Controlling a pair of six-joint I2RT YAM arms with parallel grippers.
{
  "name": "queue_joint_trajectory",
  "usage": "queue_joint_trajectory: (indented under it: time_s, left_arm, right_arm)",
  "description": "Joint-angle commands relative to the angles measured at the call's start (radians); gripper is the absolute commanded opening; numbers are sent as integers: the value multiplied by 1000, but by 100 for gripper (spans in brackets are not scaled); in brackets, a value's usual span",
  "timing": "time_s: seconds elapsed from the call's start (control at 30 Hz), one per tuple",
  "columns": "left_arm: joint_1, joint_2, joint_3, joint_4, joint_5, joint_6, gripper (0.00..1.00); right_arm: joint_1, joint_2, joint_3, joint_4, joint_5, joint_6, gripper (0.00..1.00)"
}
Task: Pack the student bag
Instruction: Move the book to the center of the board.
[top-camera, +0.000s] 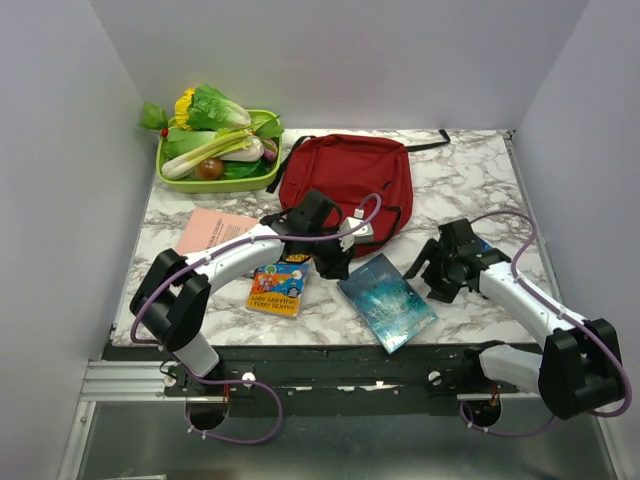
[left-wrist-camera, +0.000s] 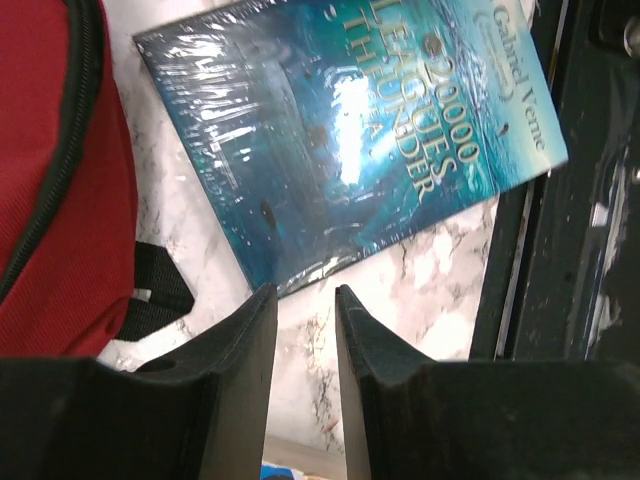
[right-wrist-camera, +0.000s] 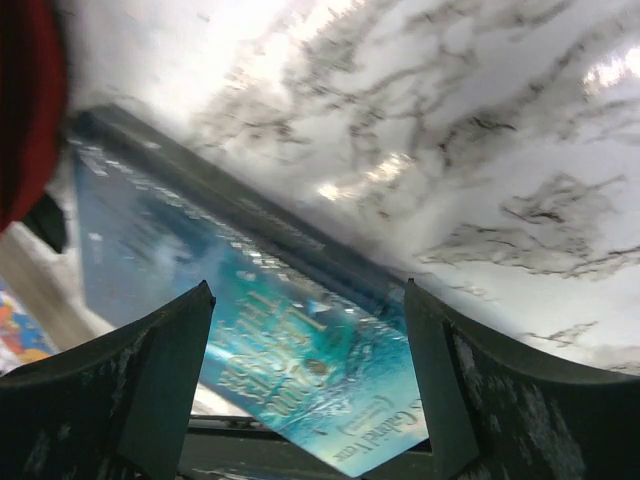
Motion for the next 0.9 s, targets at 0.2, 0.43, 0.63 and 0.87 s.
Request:
queue_joint_trajectory:
  time_s: [0.2, 0.43, 0.63, 0.87]
  left_arm:
    - [-14, 43, 32, -167, 11, 113, 36]
    - [-36, 26, 23, -211, -30, 84, 35]
    - [-36, 14, 10, -239, -108, 85, 33]
    - [-16, 2, 25, -300, -161, 73, 32]
  right_arm:
    - [5, -69, -222, 168, -199, -41, 81]
    - [28, -112, -354, 332, -451, -10, 81]
    - [32, -57, -398, 444, -625, -73, 81]
    - [32, -77, -335, 343, -371, -174, 81]
